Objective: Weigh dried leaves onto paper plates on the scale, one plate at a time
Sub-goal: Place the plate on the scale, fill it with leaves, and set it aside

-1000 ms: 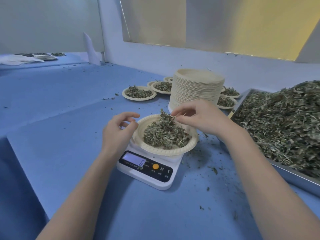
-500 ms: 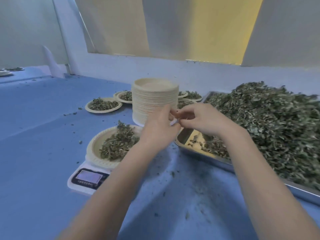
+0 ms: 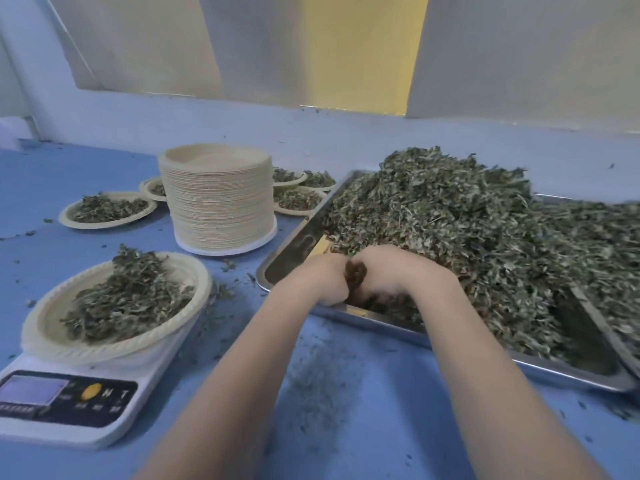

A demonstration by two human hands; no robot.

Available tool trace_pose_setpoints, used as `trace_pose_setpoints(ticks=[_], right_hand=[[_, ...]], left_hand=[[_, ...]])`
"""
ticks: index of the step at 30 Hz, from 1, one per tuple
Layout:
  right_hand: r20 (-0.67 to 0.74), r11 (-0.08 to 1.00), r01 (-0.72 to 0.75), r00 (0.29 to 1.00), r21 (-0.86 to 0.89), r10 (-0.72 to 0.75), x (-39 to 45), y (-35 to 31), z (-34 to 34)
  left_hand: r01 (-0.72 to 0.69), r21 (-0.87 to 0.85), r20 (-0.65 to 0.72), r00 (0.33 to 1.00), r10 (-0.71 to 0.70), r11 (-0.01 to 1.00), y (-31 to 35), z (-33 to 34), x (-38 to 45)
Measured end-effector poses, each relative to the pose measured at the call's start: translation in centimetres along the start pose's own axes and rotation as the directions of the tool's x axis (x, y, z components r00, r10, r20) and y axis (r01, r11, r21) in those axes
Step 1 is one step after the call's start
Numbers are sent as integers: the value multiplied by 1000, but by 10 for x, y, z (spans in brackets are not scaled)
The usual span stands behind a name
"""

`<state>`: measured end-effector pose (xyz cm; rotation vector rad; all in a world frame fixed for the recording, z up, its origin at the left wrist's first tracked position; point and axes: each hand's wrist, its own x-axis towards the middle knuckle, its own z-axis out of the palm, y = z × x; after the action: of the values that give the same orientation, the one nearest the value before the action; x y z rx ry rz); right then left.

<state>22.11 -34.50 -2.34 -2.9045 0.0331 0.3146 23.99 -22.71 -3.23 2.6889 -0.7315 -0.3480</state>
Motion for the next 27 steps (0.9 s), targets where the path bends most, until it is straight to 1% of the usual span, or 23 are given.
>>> trace_pose_setpoints(ticks=[2,5,7,9,11,13,16,18,21,24,27], right_hand=[[-2,991,38,999,129,-38,1,1,-1],[-14,978,17,1000,207,-14,1,5,-2],[-16,980,24,1000,196,-22,3,2,3],[-63,988,71,996,138,-62,8,-2,11],[-145,990,94,986,105,-79,12,-5,17],[-197,984,104,978,147,-74,13,-5,16],[-284,948,161,956,274,-80,7,-10,7],[-381,930,210,921,302,-84,3,-17,-1],[-487,865,330,865,377,-118,-5,-40,-12],[-535,818,439,821,372,-198,-6,-77,-20],[-532,748,537,795,391,-292,-3,-123,-20]], left_hand=[[28,-40,-21,999,-29,999,-4,-2,1],[110,-46,-19,994,-111,993,-13,-5,-1],[121,-11,-34,992,-121,993,-16,-5,-2],[102,-10,-32,994,-103,995,-17,-3,-1],[93,-59,-30,995,-94,994,-17,-2,-1],[86,-139,-45,995,-93,987,-18,-3,-2],[53,-235,-148,985,-90,970,-18,-9,-6],[17,-265,-235,969,-82,964,-19,-17,-12],[-29,-286,-357,931,-78,958,-27,-36,-30],[-22,-283,-439,892,-109,959,-46,-61,-55],[44,-283,-472,863,-179,958,-79,-83,-83]])
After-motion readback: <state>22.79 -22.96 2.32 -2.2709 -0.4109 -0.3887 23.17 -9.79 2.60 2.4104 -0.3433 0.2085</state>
